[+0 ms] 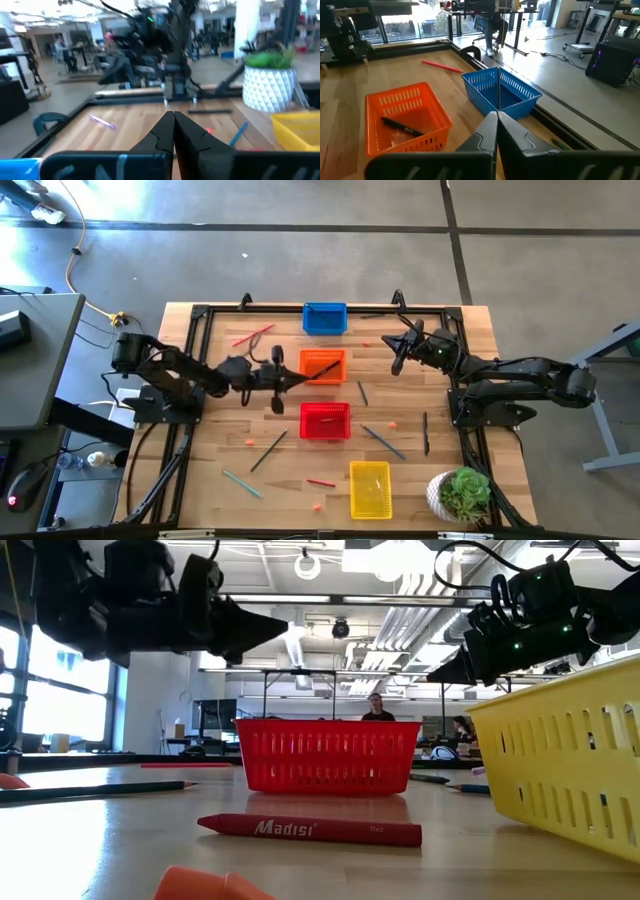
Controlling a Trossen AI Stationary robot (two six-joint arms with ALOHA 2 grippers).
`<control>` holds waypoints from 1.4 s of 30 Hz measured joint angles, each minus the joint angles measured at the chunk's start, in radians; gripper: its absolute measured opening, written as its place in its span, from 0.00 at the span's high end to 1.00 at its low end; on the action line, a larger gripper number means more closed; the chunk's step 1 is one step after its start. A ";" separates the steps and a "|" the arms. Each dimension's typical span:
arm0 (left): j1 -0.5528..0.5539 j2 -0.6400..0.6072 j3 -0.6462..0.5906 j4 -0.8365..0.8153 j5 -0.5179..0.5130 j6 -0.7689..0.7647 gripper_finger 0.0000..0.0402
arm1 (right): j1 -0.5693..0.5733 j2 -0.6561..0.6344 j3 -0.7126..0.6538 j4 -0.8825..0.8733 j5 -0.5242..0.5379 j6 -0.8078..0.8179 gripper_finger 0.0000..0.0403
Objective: Sort crayons/erasers/pens/pencils in bins
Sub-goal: Put the orange eraser into the yellow bin
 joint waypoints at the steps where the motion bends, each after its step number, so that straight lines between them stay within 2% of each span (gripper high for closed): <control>1: 0.017 0.000 -0.014 0.024 0.028 -0.013 1.00 | 0.000 0.000 0.000 0.000 0.010 0.000 1.00; 6: 0.082 0.000 -0.064 0.065 0.138 -0.053 1.00 | 0.000 0.000 0.000 0.001 0.030 0.000 1.00; 9: 0.100 0.000 -0.075 0.064 0.135 -0.056 1.00 | 0.000 0.000 0.000 0.005 0.003 0.003 1.00; 14: 0.099 0.001 -0.074 0.084 0.141 -0.053 1.00 | 0.000 0.000 0.000 0.009 -0.141 0.003 1.00; 21: 0.100 0.001 -0.056 0.083 0.157 -0.002 1.00 | 0.000 0.000 0.000 -0.007 -0.148 -0.034 1.00; 24: 0.100 0.001 -0.050 0.084 0.157 0.001 1.00 | 0.000 0.000 0.000 -0.054 -0.096 -0.037 1.00; 27: 0.107 0.001 -0.053 0.083 0.156 0.067 1.00 | 0.017 0.001 0.000 -0.086 -0.052 -0.017 1.00; 32: 0.144 0.001 -0.077 0.093 0.228 0.005 1.00 | 0.166 0.001 0.025 -0.143 0.071 -0.005 1.00; 34: 0.157 0.001 -0.099 0.110 0.251 -0.003 1.00 | 0.240 0.001 0.073 -0.242 0.145 0.021 1.00; 38: 0.172 0.001 -0.161 0.158 0.251 -0.002 1.00 | 0.379 0.001 0.205 -0.548 0.292 0.117 1.00; 42: 0.173 0.001 -0.207 0.190 0.250 0.001 1.00 | 0.495 0.001 0.328 -0.820 0.351 0.249 1.00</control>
